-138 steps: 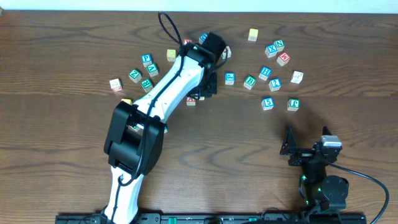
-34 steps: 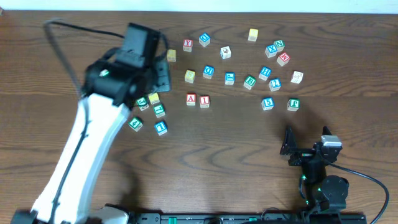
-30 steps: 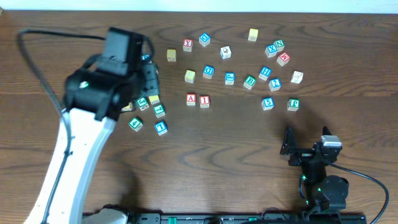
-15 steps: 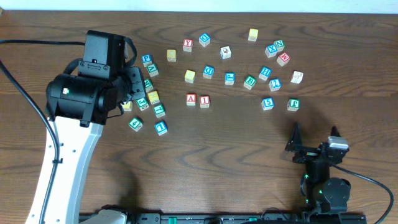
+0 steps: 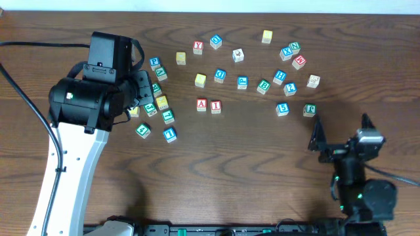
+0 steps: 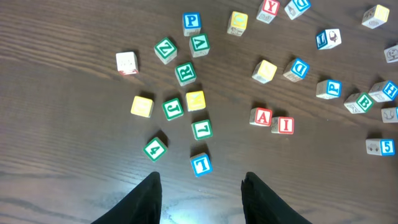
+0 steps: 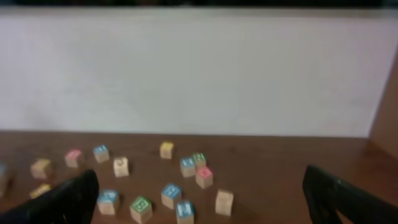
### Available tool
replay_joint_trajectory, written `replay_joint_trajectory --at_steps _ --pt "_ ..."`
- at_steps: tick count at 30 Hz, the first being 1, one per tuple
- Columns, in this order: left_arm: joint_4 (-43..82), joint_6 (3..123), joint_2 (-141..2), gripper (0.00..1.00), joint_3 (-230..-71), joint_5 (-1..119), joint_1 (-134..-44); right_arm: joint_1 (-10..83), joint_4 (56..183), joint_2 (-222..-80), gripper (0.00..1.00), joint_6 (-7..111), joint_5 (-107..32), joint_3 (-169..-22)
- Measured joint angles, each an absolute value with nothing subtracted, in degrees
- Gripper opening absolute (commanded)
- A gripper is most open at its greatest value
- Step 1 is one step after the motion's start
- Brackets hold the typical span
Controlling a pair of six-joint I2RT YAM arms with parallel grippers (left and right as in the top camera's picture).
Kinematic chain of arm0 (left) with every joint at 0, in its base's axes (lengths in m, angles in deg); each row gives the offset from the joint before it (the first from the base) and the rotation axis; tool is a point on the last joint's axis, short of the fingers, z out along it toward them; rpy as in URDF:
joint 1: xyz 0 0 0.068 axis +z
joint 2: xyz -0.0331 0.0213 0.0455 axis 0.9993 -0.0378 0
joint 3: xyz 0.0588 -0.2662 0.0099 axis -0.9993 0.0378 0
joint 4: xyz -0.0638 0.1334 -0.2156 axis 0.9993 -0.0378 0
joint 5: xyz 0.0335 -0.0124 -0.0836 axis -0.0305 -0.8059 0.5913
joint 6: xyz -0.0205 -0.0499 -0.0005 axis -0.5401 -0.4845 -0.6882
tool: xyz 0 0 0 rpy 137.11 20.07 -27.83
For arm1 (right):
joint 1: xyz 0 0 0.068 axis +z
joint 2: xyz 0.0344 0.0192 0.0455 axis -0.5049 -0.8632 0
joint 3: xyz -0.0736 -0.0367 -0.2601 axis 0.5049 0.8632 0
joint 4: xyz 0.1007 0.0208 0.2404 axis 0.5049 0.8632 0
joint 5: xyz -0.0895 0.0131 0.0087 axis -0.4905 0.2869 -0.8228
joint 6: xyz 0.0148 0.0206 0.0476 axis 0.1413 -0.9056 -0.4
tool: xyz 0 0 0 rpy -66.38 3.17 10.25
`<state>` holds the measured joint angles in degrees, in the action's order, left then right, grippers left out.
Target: Spell out AI2
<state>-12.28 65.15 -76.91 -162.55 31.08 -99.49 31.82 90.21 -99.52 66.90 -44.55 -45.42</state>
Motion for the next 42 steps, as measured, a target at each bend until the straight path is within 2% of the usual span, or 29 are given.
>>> replay_joint_trajectory --at_steps 4,13,22,29,39,42 --pt "-12.31 65.15 -76.94 0.41 -162.55 31.08 -99.51 31.82 96.40 -109.64 0.99 67.58 -41.76 -57.16" --pt "-12.28 65.15 -76.94 0.41 -162.55 31.08 -99.49 31.82 123.56 -132.39 0.99 68.43 -37.91 -85.92" --pt "-12.55 65.28 -76.94 0.41 -162.55 31.06 -99.49 31.82 143.69 -154.44 0.99 71.38 -33.10 -107.06" --pt "-12.48 65.30 -76.94 0.41 -162.55 31.08 -98.71 31.45 146.75 -165.74 0.99 74.05 -32.31 -111.32" --pt "-12.50 65.30 -78.93 0.41 -162.55 31.06 -93.70 31.12 142.71 -170.36 0.99 80.85 -31.96 -111.54" --pt "-12.50 65.41 -79.67 0.41 -162.55 31.06 -92.24 31.12 141.66 -171.12 0.88 81.46 -32.44 -111.56"
